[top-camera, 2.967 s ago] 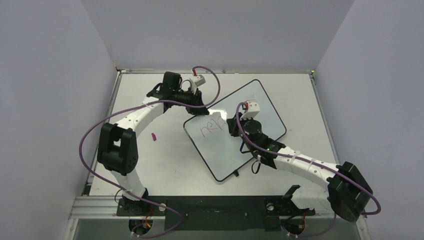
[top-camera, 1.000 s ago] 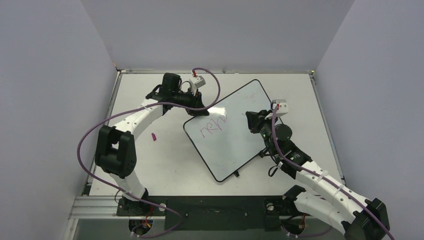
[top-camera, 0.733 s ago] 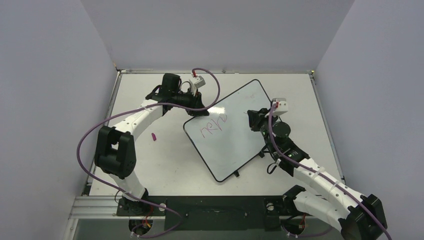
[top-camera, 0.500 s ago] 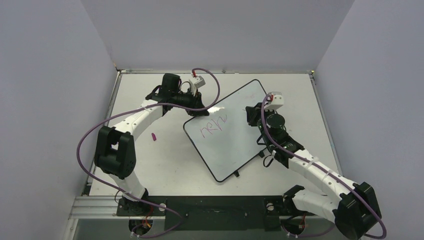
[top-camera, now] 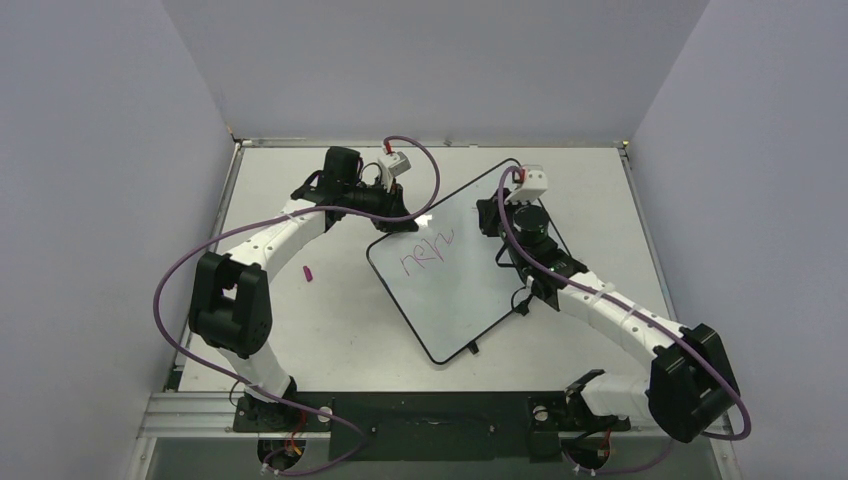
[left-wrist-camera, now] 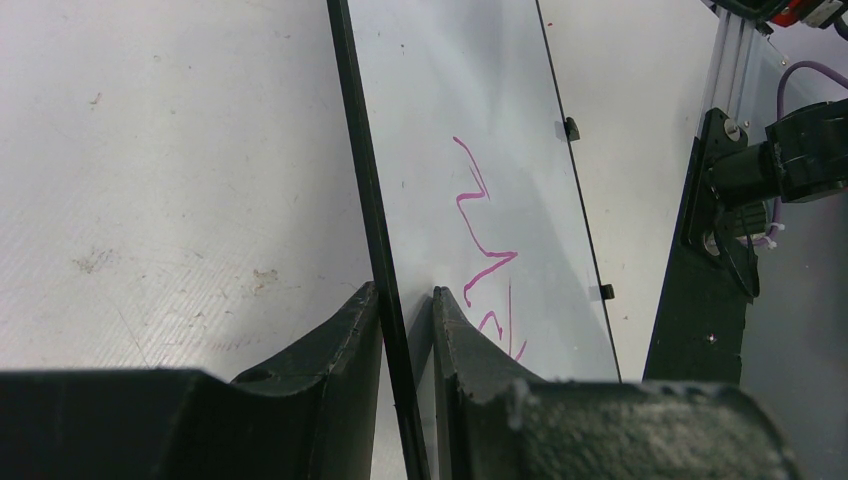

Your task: Write a sentence on the whiteboard

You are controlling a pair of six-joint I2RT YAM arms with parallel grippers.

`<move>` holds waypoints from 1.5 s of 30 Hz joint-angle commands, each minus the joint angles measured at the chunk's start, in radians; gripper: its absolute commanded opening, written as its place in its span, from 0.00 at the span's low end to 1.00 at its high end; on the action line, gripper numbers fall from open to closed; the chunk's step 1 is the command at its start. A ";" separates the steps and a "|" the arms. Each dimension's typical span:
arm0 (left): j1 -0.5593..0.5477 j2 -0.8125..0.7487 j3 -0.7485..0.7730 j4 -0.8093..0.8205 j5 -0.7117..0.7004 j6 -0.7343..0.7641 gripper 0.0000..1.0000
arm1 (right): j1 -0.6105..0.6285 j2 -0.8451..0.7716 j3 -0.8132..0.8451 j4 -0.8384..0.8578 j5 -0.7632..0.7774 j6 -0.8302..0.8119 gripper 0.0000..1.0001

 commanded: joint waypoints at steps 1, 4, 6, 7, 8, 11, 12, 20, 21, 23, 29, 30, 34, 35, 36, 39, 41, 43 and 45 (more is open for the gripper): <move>-0.019 -0.017 -0.011 -0.024 0.011 0.053 0.00 | -0.008 0.044 0.069 0.047 -0.003 -0.008 0.00; -0.019 -0.018 -0.014 -0.018 0.009 0.047 0.00 | -0.010 0.073 0.088 0.041 -0.002 -0.016 0.00; -0.020 -0.017 -0.014 -0.015 0.008 0.045 0.00 | -0.014 0.087 0.098 0.038 -0.005 -0.021 0.00; -0.019 -0.016 -0.013 -0.016 0.007 0.045 0.00 | -0.013 0.091 0.101 0.036 -0.005 -0.020 0.00; -0.019 -0.017 -0.014 -0.014 0.007 0.045 0.00 | -0.013 0.098 0.107 0.034 -0.008 -0.021 0.00; -0.019 -0.018 -0.015 -0.011 0.005 0.043 0.00 | -0.015 0.107 0.112 0.033 -0.007 -0.023 0.00; -0.019 -0.019 -0.016 -0.011 0.004 0.043 0.00 | -0.015 0.111 0.113 0.033 -0.007 -0.024 0.00; -0.020 -0.024 -0.019 -0.007 0.003 0.042 0.00 | -0.017 0.124 0.098 0.034 -0.012 -0.022 0.00; -0.020 -0.024 -0.019 -0.008 0.003 0.041 0.00 | -0.017 0.127 0.094 0.036 -0.017 -0.022 0.00; -0.021 -0.022 -0.019 -0.006 0.003 0.041 0.00 | -0.016 0.129 0.088 0.034 -0.018 -0.023 0.00; -0.021 -0.023 -0.017 -0.005 0.003 0.042 0.00 | -0.017 0.119 0.059 0.029 -0.015 -0.017 0.00; -0.020 -0.023 -0.018 -0.005 0.003 0.041 0.00 | -0.017 0.117 0.051 0.028 -0.015 -0.015 0.00; -0.020 -0.026 -0.019 -0.007 0.003 0.042 0.00 | -0.017 0.100 0.025 0.028 -0.013 -0.006 0.00; -0.020 -0.027 -0.020 -0.006 0.003 0.042 0.00 | -0.017 0.097 0.021 0.025 -0.014 -0.004 0.00; -0.020 -0.029 -0.020 -0.005 0.003 0.041 0.00 | -0.017 0.091 0.012 0.025 -0.014 0.000 0.00; -0.020 -0.030 -0.020 -0.006 0.001 0.041 0.00 | -0.016 0.076 -0.009 0.020 -0.017 0.008 0.00; -0.020 -0.029 -0.020 -0.006 -0.002 0.042 0.00 | -0.017 0.067 -0.025 0.019 -0.018 0.012 0.00; -0.020 -0.030 -0.019 -0.007 -0.003 0.042 0.00 | -0.017 0.054 -0.045 0.019 -0.020 0.018 0.00; -0.020 -0.031 -0.020 -0.007 -0.003 0.041 0.00 | -0.016 0.045 -0.057 0.016 -0.022 0.021 0.00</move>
